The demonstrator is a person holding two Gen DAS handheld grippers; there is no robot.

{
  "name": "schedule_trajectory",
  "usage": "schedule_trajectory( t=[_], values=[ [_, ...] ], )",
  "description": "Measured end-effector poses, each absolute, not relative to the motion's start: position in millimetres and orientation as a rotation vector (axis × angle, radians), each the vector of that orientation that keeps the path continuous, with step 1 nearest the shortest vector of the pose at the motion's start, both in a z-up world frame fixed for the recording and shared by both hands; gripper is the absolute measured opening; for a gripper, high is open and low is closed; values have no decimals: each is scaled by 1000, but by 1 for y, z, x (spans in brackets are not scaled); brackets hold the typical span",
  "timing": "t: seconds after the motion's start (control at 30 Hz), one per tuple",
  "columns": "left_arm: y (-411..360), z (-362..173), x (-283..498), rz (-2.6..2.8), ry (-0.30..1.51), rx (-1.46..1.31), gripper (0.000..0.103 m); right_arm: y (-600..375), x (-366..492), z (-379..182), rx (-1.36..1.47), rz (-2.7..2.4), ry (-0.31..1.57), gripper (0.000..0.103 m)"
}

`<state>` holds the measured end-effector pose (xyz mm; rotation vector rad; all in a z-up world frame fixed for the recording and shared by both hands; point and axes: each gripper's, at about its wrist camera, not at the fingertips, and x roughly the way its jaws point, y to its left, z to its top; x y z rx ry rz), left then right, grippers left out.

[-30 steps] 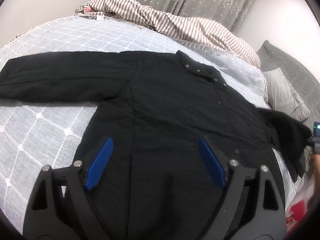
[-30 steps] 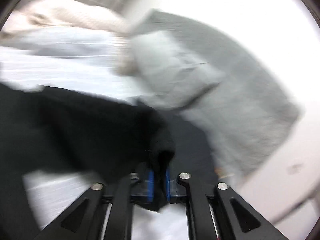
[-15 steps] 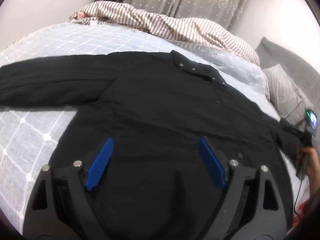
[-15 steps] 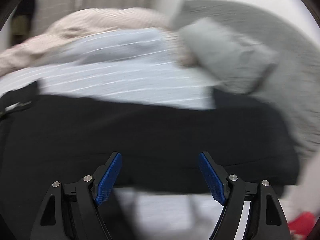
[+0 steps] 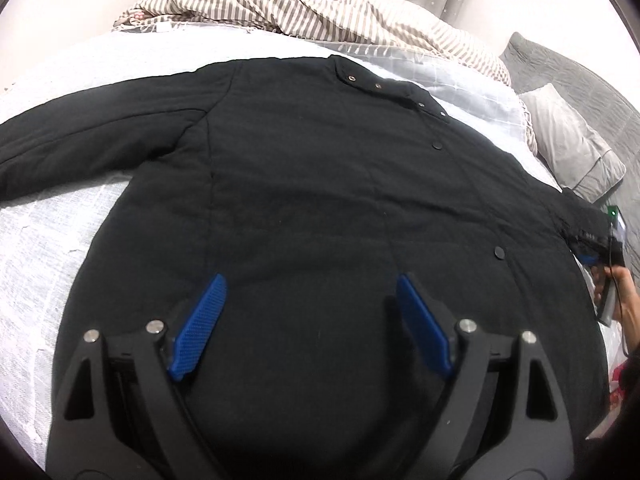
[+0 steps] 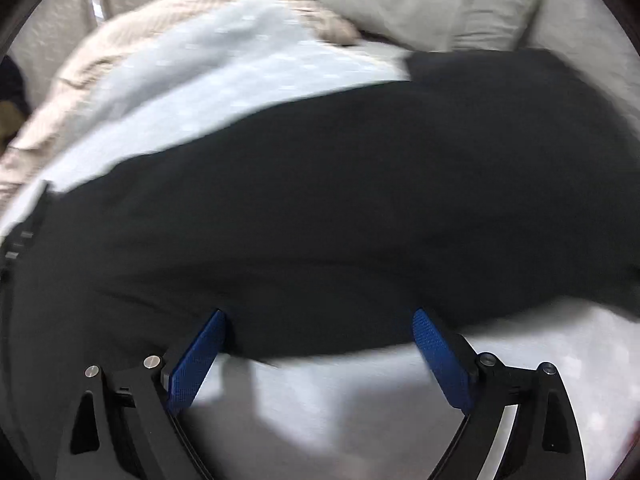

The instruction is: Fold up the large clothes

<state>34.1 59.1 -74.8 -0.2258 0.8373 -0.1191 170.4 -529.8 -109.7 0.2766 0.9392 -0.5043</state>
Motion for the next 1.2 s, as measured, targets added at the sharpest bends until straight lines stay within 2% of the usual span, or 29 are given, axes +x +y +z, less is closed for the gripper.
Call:
schedule_trajectory(
  t=[0.1, 0.23, 0.33, 0.43, 0.47, 0.5, 0.67, 0.83, 0.93, 1.0, 1.1, 1.2],
  values=[
    [59, -70, 29, -130, 826, -215, 87, -513, 141, -88, 219, -463, 862, 95],
    [49, -73, 26, -192, 818, -187, 87, -444, 109, -69, 181, -203, 805, 95],
    [40, -79, 20, -256, 853, -157, 87, -381, 95, -81, 127, -53, 846, 96],
    [34, -80, -3, -304, 857, -117, 88, -353, 98, -118, 65, -18, 958, 96],
    [33, -82, -19, -326, 860, -101, 88, -350, 95, -129, 55, -32, 981, 99],
    [31, -83, -28, -338, 861, -88, 89, -347, 82, -133, 49, -65, 929, 101],
    [11, -92, -108, -367, 789, 125, 92, -339, 32, -134, 95, -108, 944, 103],
    [9, -83, -149, -381, 764, 169, 92, -336, -10, -131, 17, -143, 964, 103],
    [12, -63, -151, -402, 782, 198, 92, -334, -29, -115, 46, -136, 1005, 103],
    [20, -48, -147, -363, 758, 169, 92, -322, -33, -93, 86, -76, 940, 103],
    [42, -27, -121, -310, 771, 48, 98, -300, -30, -66, 77, -35, 862, 103],
    [70, -17, -90, -214, 812, -93, 99, -285, -16, -48, 49, -13, 834, 103]
  ],
)
